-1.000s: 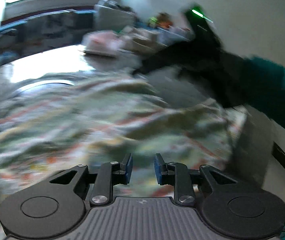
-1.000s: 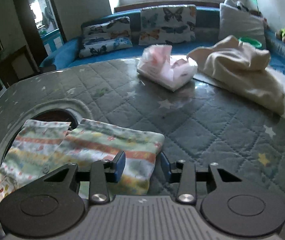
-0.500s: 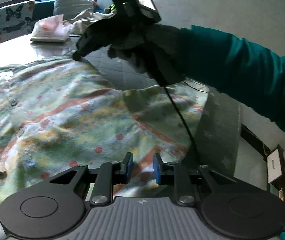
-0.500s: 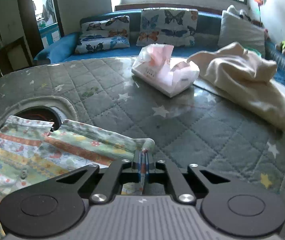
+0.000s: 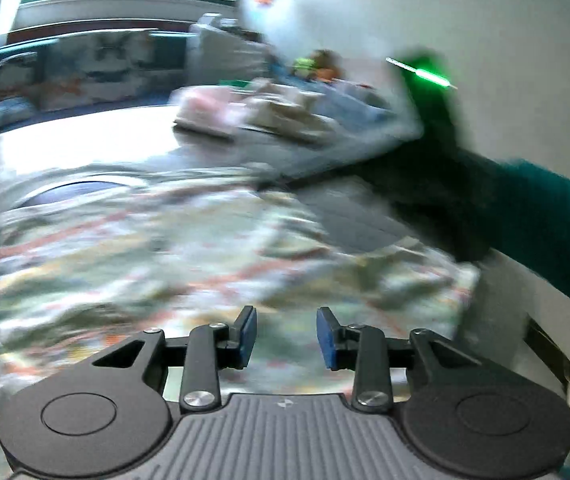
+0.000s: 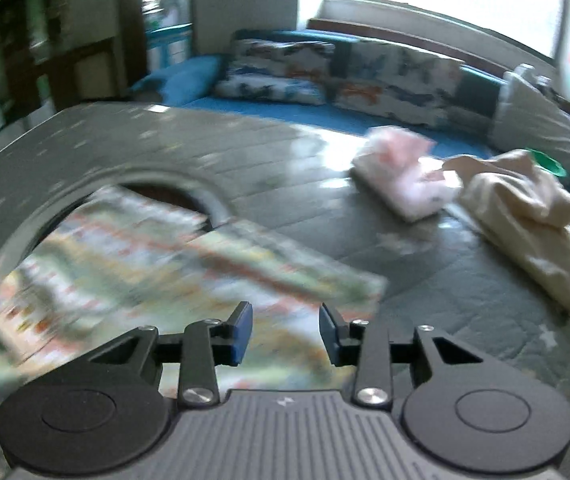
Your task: Fold clothes
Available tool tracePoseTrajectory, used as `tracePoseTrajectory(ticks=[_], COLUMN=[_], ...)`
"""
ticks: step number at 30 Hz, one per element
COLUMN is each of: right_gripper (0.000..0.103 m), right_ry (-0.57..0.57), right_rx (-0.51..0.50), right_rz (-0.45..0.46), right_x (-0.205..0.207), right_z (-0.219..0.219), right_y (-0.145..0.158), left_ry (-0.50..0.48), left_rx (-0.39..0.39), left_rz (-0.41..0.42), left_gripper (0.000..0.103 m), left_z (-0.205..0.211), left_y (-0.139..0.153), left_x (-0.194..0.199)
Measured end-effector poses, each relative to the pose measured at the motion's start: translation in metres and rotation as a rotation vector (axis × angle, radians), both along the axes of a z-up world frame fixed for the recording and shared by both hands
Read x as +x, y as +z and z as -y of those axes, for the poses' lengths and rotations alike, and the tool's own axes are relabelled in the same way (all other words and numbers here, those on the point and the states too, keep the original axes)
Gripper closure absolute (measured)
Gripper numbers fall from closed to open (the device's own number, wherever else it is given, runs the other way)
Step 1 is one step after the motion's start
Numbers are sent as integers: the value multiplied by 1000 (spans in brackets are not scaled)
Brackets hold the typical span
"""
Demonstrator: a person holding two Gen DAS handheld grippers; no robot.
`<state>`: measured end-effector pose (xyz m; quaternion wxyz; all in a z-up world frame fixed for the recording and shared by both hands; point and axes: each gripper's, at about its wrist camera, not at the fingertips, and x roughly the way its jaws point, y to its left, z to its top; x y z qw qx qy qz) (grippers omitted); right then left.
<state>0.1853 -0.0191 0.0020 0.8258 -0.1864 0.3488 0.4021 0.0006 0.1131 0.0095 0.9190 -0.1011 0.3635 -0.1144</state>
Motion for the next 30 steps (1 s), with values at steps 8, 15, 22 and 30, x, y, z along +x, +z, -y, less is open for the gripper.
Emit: tracePoseTrajectory(ticks=[8,15,22,30], right_gripper=[66,65,61,48], right_ry=[165,221,256,247], right_rx=[-25,-59,-57,-38], right_rz=[-30,80,73,83], right_x=[-71,-116,-150,-182], right_z=[-19,-17,-6,18], right_y=[-17,-15,-22,-20], left_ry=[110,80,37,29], left_rx=[16,31,29,38], left_rz=[-59,-45,-32,-35], left_gripper=[71,74,73,70], left_z=[-31,-27,-17,-10], left_y=[-22,-26,-31,-28], left_x=[3,-12,-32,-47])
